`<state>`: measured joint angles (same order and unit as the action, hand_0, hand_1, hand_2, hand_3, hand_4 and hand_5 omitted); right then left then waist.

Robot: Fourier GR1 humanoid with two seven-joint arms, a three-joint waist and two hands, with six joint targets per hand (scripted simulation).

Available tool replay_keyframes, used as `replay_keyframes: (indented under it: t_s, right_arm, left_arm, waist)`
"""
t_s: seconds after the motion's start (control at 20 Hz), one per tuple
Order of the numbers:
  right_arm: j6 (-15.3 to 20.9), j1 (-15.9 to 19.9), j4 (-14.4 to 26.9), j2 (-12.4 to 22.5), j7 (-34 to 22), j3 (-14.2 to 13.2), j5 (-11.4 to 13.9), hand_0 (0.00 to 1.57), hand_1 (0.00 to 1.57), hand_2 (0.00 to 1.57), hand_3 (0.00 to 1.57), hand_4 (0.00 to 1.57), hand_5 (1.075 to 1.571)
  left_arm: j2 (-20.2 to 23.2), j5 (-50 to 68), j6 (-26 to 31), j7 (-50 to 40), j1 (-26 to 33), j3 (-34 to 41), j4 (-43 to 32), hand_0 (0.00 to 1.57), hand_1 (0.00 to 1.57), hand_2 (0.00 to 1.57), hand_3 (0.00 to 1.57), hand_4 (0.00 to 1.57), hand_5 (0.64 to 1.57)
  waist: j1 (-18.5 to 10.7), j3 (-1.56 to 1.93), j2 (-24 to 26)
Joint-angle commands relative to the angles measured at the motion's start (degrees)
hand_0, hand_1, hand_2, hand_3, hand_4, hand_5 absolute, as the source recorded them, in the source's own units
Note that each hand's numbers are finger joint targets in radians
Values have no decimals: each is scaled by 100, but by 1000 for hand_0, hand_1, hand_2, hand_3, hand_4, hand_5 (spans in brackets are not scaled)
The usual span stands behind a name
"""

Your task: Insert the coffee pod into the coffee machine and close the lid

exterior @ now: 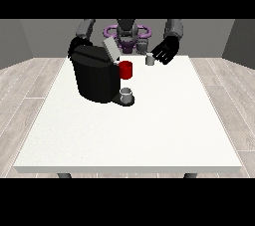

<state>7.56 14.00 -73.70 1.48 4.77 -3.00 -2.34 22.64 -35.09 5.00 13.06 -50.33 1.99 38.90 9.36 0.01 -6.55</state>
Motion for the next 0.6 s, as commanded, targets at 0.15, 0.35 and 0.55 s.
replay_keyframes:
  t_s: [0.15, 0.35, 0.55]
  right_arm:
    - [-151, 110, -226, 91, -162, 58, -95, 0, 0, 0, 0, 521, 1571]
    - [-202, 157, -129, 254, -94, -62, -122, 0, 0, 0, 0, 492, 1571]
    - [-75, 154, -525, 122, -73, 208, 87, 0, 0, 0, 0, 509, 1571]
  left_arm:
    - [328, 23, 252, -236, -599, 256, 0, 1011, 1011, 1199, 1224, 543, 1571]
    - [210, 88, 295, -652, -953, 375, 29, 1272, 1272, 1307, 1244, 512, 1571]
    - [543, 182, 348, -605, -1269, 642, -173, 1255, 1255, 1287, 1219, 471, 1571]
  waist:
    - [332, -1, -61]
    - [415, 1, -140]
    - [767, -1, -386]
